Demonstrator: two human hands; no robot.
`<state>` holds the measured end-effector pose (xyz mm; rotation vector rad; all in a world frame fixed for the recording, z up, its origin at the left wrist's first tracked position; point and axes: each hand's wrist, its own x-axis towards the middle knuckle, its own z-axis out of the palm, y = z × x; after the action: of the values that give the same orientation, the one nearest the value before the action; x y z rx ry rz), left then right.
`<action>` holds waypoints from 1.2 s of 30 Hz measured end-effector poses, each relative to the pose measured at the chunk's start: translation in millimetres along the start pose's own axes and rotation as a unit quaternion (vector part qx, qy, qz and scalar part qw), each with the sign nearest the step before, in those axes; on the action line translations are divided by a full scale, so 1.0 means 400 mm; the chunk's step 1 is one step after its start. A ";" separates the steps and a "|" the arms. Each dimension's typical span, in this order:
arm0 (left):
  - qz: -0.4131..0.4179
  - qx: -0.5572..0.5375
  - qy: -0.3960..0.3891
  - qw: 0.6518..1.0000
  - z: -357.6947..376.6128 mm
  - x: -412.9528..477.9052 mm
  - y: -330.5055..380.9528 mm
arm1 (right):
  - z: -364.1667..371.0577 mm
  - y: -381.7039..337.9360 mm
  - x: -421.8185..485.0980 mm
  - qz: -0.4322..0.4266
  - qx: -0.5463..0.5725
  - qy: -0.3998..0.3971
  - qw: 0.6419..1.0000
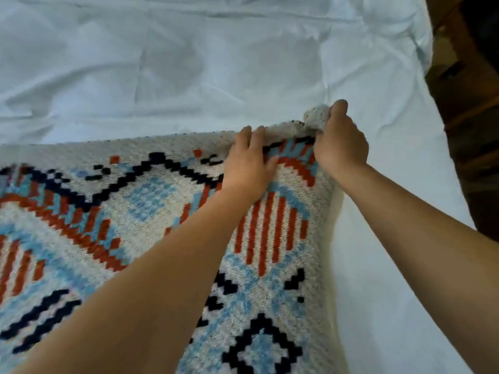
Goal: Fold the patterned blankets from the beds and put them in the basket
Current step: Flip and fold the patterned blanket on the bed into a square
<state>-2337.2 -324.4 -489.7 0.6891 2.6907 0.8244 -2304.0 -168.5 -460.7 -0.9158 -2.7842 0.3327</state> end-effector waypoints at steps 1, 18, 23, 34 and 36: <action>0.018 0.086 -0.067 0.994 0.033 -0.004 -0.009 | 0.029 0.009 -0.012 0.003 -0.035 -0.010 0.999; 0.022 0.158 -0.096 0.983 0.120 -0.185 -0.011 | 0.098 0.126 -0.295 0.078 0.230 -0.141 0.960; 0.046 0.115 -0.099 0.987 0.156 -0.452 0.045 | 0.035 0.130 -0.512 0.166 0.279 -0.110 0.940; 0.091 0.171 -0.195 0.961 0.191 -0.836 0.097 | -0.055 0.199 -0.917 0.237 0.289 -0.150 0.915; 0.106 0.193 -0.207 0.953 0.200 -0.904 0.095 | -0.068 0.221 -0.983 0.246 0.288 -0.150 0.913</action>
<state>-1984.0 -442.1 -499.4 1.1139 2.4262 0.1521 -1936.9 -331.9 -502.2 -1.4662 -2.3892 1.3849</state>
